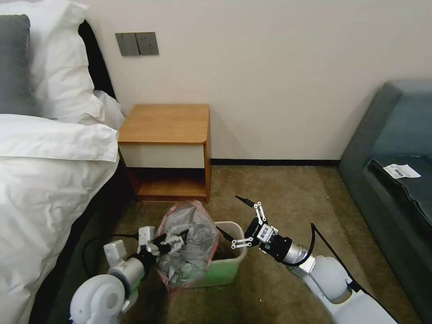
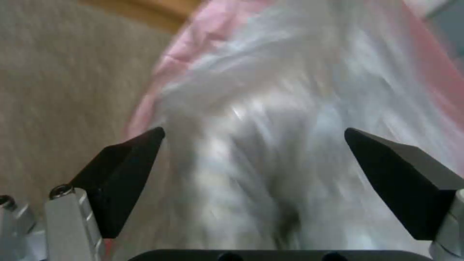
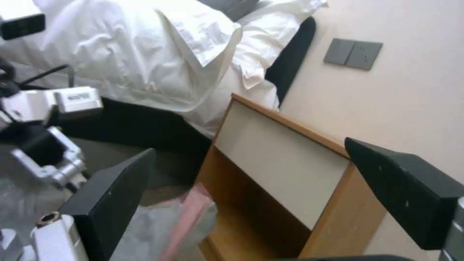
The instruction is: Pick up the garbage bag from the table and place it over the trash can.
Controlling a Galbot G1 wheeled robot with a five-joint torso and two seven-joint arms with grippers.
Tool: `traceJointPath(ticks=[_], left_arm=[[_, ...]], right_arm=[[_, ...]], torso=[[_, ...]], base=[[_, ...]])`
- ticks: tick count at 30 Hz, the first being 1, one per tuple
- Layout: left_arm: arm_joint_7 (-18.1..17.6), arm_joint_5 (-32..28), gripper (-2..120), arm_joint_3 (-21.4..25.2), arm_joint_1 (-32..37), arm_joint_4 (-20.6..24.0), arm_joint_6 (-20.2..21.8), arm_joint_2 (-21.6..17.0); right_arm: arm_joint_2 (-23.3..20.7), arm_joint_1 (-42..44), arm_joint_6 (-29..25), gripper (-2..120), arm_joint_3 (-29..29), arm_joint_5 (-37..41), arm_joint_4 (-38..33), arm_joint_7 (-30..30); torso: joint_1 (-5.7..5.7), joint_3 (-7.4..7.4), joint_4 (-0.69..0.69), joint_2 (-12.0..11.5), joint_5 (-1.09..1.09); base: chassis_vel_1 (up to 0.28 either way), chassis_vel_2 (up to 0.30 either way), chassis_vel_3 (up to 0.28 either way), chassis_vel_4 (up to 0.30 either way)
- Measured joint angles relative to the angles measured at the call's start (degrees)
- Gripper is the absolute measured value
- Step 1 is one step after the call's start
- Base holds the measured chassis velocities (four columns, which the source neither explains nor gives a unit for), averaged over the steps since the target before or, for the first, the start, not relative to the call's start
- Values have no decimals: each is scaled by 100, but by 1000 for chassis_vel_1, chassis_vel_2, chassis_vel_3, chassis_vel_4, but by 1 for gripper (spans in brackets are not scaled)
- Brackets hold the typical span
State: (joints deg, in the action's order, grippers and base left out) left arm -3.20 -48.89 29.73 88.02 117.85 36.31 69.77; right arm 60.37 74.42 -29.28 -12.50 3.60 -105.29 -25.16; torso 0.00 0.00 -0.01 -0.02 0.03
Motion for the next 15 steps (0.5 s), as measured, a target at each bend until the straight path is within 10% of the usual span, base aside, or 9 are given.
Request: traceJointPath(ticks=[15], left_arm=[[-39, 682, 80, -100, -20, -299, 43, -83]], right_arm=[[79, 59, -81, 100, -51, 4, 86, -61]], torso=[[0, 0, 1, 0, -5]], base=[[0, 0, 0, 0]])
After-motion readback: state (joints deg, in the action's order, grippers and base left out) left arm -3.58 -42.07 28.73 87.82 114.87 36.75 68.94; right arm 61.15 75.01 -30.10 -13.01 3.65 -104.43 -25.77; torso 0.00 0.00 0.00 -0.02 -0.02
